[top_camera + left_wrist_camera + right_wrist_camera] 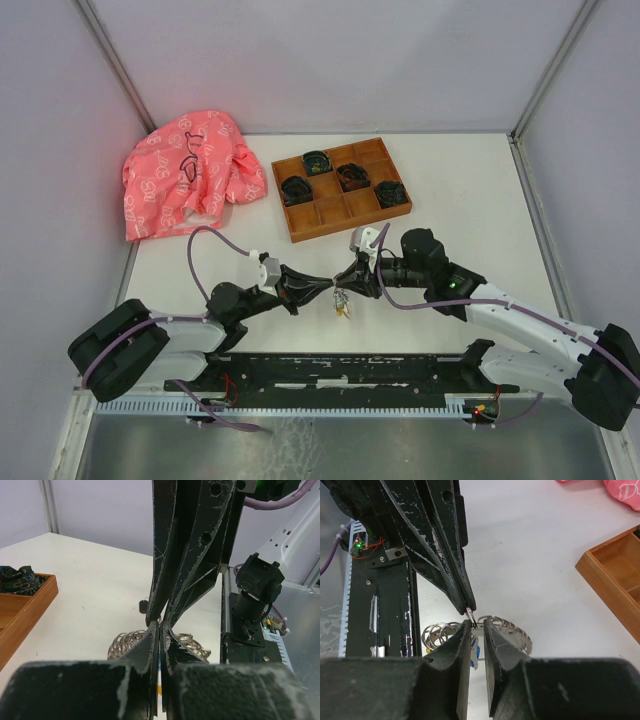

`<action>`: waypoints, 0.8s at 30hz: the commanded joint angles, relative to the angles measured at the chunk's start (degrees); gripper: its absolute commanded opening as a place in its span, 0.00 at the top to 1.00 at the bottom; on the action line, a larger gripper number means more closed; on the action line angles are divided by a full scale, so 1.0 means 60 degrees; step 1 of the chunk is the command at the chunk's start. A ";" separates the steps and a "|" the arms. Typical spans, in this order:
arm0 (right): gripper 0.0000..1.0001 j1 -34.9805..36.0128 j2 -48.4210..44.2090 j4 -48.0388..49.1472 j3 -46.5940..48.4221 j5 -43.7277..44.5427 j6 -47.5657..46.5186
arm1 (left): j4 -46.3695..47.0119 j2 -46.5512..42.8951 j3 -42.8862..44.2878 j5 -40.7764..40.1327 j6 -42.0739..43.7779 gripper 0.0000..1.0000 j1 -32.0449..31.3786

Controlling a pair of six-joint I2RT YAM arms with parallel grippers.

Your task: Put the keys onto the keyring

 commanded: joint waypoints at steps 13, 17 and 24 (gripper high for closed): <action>0.99 -0.0030 0.0383 -0.1455 0.1082 -0.0390 -0.0503 | -0.0136 -0.0145 0.0109 -0.0047 0.0199 0.93 0.0008; 0.99 0.0094 0.0763 -0.4234 0.2482 0.0475 -0.1364 | -0.2376 -0.0828 0.0357 -0.0064 0.1064 0.85 0.0017; 0.99 0.0638 0.2181 -0.7502 0.4642 0.2040 -0.1900 | -0.3229 -0.0893 0.0559 0.0113 0.1543 0.77 0.0013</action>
